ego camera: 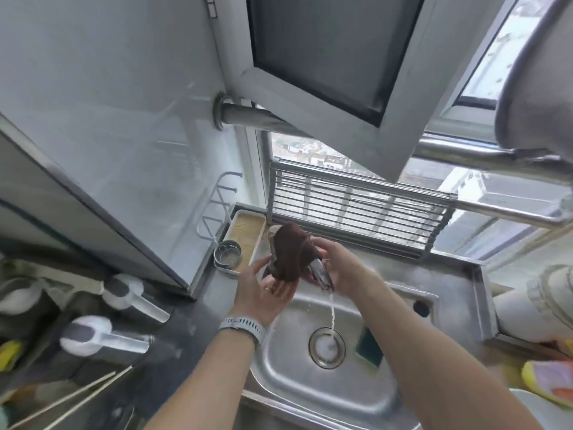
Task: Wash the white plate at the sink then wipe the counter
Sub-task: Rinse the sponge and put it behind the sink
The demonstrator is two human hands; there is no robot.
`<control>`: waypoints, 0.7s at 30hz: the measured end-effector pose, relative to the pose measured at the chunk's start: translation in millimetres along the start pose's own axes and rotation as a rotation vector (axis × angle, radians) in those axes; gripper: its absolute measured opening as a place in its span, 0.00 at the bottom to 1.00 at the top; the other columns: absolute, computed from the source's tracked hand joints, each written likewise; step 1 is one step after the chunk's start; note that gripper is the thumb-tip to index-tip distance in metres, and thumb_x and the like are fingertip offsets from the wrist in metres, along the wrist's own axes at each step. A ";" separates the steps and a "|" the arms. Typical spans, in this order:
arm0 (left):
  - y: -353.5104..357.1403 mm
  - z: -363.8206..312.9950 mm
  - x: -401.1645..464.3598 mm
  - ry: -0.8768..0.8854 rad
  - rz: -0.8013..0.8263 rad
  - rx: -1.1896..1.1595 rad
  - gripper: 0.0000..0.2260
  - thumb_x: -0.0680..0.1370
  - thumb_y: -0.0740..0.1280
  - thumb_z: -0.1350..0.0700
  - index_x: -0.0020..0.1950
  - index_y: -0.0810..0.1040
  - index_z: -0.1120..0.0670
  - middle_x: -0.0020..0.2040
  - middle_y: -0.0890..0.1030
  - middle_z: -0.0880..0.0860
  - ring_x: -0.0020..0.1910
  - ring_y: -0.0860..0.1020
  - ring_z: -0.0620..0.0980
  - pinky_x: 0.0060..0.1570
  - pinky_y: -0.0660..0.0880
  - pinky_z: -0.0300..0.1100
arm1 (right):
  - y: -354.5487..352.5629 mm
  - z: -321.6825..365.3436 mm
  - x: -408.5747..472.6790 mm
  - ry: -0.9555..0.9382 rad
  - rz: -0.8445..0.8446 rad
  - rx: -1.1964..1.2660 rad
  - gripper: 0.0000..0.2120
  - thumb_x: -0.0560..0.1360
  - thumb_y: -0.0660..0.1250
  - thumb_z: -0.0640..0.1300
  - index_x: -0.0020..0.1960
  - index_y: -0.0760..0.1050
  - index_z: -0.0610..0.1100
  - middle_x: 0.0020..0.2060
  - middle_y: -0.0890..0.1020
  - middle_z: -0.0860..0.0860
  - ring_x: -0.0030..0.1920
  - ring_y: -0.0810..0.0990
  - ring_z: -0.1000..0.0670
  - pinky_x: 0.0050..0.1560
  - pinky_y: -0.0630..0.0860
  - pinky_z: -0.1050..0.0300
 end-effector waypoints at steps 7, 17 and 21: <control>-2.7 -4.2 9.2 0.001 0.130 0.188 0.12 0.74 0.71 0.59 0.57 0.81 0.60 0.50 0.85 0.62 0.43 0.85 0.58 0.46 0.81 0.49 | -7.6 13.9 -11.5 -0.169 -0.053 0.014 0.03 0.74 0.71 0.33 0.46 0.83 0.38 0.35 0.84 0.46 0.31 0.81 0.52 0.33 0.77 0.60; -48.5 25.0 11.1 -0.038 -0.185 0.506 0.23 0.79 0.65 0.43 0.64 0.74 0.61 0.60 0.79 0.63 0.58 0.79 0.61 0.53 0.78 0.54 | -69.1 -21.8 -19.2 -0.237 -0.327 -0.219 0.14 0.76 0.73 0.44 0.59 0.80 0.39 0.51 0.85 0.42 0.47 0.86 0.47 0.49 0.84 0.55; -60.8 99.3 24.1 -0.129 -0.320 0.898 0.15 0.83 0.63 0.50 0.62 0.77 0.60 0.57 0.81 0.61 0.54 0.80 0.60 0.58 0.77 0.54 | -134.2 -80.9 -34.3 -0.173 -0.532 -0.531 0.16 0.74 0.73 0.51 0.59 0.79 0.47 0.53 0.83 0.51 0.52 0.82 0.51 0.57 0.81 0.52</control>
Point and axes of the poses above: each hand's wrist, its own x-axis towards the middle knuckle, its own y-axis out of the palm, z = x × y, the point moved 2 cm from there along x, towards the middle knuckle
